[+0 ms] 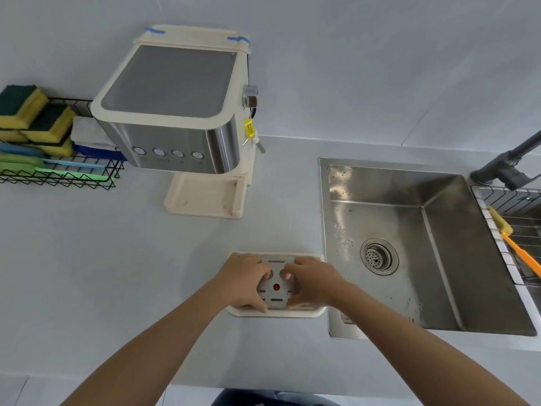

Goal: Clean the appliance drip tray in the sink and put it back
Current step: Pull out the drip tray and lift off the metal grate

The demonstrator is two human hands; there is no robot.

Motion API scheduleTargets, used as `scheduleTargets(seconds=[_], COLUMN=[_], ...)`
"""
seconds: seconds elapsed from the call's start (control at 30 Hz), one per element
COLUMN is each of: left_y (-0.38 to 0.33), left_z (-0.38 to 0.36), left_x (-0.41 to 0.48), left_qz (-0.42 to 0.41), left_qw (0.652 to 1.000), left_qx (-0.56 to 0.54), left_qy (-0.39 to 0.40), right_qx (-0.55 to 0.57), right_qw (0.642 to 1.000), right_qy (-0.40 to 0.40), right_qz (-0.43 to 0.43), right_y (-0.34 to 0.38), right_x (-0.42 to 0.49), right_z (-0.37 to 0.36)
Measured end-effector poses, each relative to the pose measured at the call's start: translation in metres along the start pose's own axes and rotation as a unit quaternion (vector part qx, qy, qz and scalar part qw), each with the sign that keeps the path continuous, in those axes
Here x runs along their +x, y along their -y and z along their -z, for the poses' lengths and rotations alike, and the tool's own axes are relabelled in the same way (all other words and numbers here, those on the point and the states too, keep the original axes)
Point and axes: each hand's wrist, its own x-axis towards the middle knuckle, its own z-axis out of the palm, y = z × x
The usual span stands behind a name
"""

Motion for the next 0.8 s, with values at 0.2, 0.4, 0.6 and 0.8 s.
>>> scheduleTargets(seconds=[0.2, 0.4, 0.6, 0.8], left_y=[0.008, 0.022, 0.033, 0.040], left_z=[0.023, 0.053, 0.056, 0.037], left_x=[0.008, 0.042, 0.084, 0.105], left_qz=[-0.014, -0.031, -0.026, -0.014], left_qw=[0.999, 0.996, 0.996, 0.997], left_qx=[-0.005, -0.004, -0.023, -0.041], left_qy=[-0.036, -0.082, -0.088, -0.061], right_qx=[-0.018, 0.002, 0.011, 0.003], right_qw=[0.998, 0.997, 0.996, 0.998], right_qy=[-0.052, -0.083, -0.074, -0.031], right_qz=[0.017, -0.009, -0.039, -0.059], right_y=[-0.008, -0.022, -0.042, -0.053], right_x=[0.005, 0.032, 0.063, 0.080], right_z=[0.024, 0.055, 0.067, 0.052])
